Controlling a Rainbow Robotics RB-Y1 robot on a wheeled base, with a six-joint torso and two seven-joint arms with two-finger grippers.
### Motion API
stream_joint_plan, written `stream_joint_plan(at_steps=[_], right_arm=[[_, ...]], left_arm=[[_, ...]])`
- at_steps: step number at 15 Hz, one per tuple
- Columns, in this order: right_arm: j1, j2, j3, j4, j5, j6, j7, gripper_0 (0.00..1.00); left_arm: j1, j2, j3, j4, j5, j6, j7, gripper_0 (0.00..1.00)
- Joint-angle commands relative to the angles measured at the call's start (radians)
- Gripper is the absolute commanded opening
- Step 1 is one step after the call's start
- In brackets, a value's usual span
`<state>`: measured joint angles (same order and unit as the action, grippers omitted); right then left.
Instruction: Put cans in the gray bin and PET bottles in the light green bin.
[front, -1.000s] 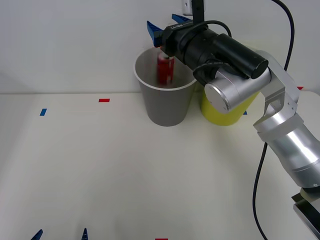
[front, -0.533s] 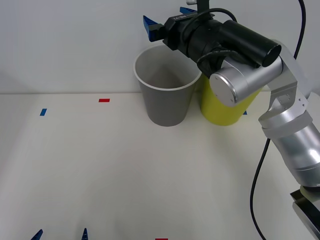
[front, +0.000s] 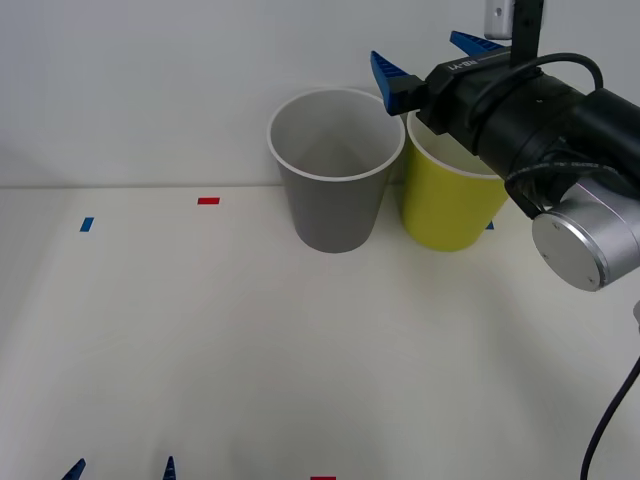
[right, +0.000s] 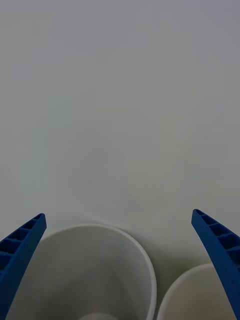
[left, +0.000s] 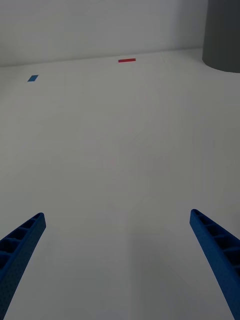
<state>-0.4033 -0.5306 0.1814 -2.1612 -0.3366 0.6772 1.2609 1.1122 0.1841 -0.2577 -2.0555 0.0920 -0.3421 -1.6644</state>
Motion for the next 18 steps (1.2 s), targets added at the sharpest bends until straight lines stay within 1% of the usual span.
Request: stream_joint_plan(at_steps=[1, 3, 4, 5, 6, 7, 9, 11, 12, 14, 15, 16, 18], right_arm=[[0.192, -0.069, -0.074, -0.124, 0.034, -0.044, -0.011, 1.00], [0.330, -0.085, -0.115, -0.183, 0.050, -0.087, -0.017, 1.00], [0.389, -0.083, -0.129, -0.198, 0.076, -0.114, -0.018, 1.00], [0.466, -0.075, -0.135, -0.201, 0.130, -0.177, -0.021, 1.00], [0.521, -0.062, -0.141, -0.201, 0.159, -0.220, -0.024, 1.00], [0.564, -0.040, -0.146, -0.201, 0.166, -0.251, -0.024, 1.00], [0.626, 0.004, -0.145, -0.203, 0.217, -0.272, -0.017, 1.00], [0.667, 0.064, -0.145, -0.203, 0.231, -0.283, -0.015, 1.00], [0.704, 0.129, -0.145, -0.206, 0.261, -0.292, -0.011, 1.00], [0.776, 0.221, -0.131, -0.207, 0.311, -0.327, 0.002, 1.00], [0.802, 0.254, -0.129, -0.207, 0.327, -0.347, 0.009, 1.00], [0.821, 0.248, -0.138, -0.207, 0.324, -0.349, 0.015, 1.00], [0.833, 0.195, -0.134, -0.200, 0.315, -0.360, 0.005, 1.00]], left_arm=[[0.000, 0.000, 0.000, 0.000, 0.000, 0.000, 0.000, 1.00], [0.000, 0.000, 0.000, 0.000, 0.000, 0.000, 0.000, 1.00], [0.000, 0.000, 0.000, 0.000, 0.000, 0.000, 0.000, 1.00], [0.000, 0.000, 0.000, 0.000, 0.000, 0.000, 0.000, 1.00], [0.000, 0.000, 0.000, 0.000, 0.000, 0.000, 0.000, 1.00], [0.000, 0.000, 0.000, 0.000, 0.000, 0.000, 0.000, 1.00], [0.000, 0.000, 0.000, 0.000, 0.000, 0.000, 0.000, 1.00], [0.000, 0.000, 0.000, 0.000, 0.000, 0.000, 0.000, 1.00], [0.000, 0.000, 0.000, 0.000, 0.000, 0.000, 0.000, 1.00], [0.000, 0.000, 0.000, 0.000, 0.000, 0.000, 0.000, 1.00], [0.000, 0.000, 0.000, 0.000, 0.000, 0.000, 0.000, 1.00], [0.000, 0.000, 0.000, 0.000, 0.000, 0.000, 0.000, 1.00], [0.000, 0.000, 0.000, 0.000, 0.000, 0.000, 0.000, 1.00]])
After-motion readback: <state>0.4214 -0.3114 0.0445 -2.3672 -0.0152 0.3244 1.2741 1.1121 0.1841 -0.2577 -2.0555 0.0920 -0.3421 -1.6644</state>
